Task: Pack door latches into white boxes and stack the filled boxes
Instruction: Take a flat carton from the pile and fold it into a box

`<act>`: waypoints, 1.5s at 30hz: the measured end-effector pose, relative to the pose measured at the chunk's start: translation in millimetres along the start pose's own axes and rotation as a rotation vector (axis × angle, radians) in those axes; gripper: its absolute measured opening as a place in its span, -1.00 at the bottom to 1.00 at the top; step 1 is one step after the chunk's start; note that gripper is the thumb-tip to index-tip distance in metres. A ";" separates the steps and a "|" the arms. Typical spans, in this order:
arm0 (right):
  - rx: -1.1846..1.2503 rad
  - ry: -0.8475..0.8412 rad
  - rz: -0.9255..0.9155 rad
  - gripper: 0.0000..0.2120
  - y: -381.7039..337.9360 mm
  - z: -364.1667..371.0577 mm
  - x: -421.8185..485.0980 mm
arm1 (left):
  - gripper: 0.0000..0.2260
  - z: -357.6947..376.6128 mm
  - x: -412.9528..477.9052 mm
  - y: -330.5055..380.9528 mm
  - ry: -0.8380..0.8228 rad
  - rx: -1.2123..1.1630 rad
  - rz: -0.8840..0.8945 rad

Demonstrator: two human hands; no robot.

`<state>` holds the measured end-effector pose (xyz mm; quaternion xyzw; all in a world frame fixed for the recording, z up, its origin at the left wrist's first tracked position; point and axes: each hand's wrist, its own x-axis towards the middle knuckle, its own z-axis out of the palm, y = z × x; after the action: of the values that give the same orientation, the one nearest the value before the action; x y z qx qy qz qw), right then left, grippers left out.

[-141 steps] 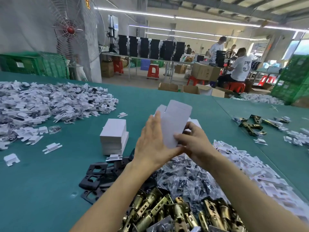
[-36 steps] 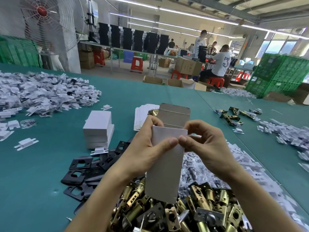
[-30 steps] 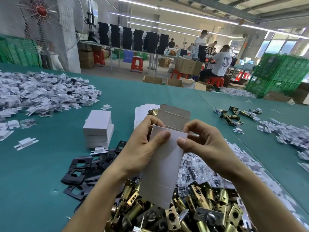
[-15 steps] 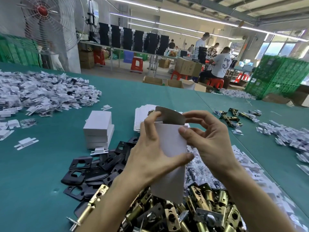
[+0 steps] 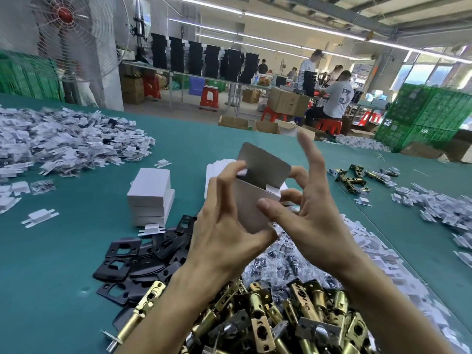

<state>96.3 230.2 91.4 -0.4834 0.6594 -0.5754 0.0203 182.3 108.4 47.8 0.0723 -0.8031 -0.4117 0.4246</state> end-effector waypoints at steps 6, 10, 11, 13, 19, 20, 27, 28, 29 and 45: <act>-0.094 -0.022 -0.009 -0.62 -0.9 -0.6 -3.1 | -0.40 -1.9 4.2 -3.3 -0.012 -0.096 0.005; 0.043 0.021 0.035 -0.72 -12.8 3.9 -1.8 | -0.32 -3.1 4.4 -3.7 -0.052 -0.057 0.023; 0.053 0.043 0.043 -0.68 -16.1 3.7 -0.7 | -0.30 -3.4 4.1 -3.5 -0.062 -0.039 0.020; 0.039 0.065 0.055 -0.73 -20.8 2.3 1.6 | -0.30 -4.6 4.1 -3.2 -0.071 -0.018 0.015; 0.024 0.079 0.060 -0.84 -20.5 0.9 4.0 | -0.23 -4.9 3.9 0.0 -0.059 0.030 0.000; 0.030 0.101 0.062 -0.81 -20.0 1.0 3.9 | -0.22 -4.9 3.5 0.2 -0.061 0.037 0.010; 0.021 0.186 0.136 -0.88 -20.2 0.8 5.1 | -0.16 -4.8 1.9 1.4 -0.072 0.117 0.037; -0.002 0.189 0.143 -0.89 -20.4 0.9 5.6 | -0.16 -4.3 1.8 1.2 -0.074 0.123 0.038; -0.024 0.187 0.150 -0.90 -21.0 0.9 5.9 | -0.15 -4.0 1.3 1.0 -0.077 0.125 0.038; 0.021 -0.077 0.003 -0.78 -12.6 -11.0 4.1 | -0.32 -12.0 6.4 -8.1 -0.130 -0.021 0.026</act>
<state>95.5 237.3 107.1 -0.5041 0.6528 -0.5631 0.0513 185.3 93.0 49.6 0.0305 -0.8255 -0.4186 0.3774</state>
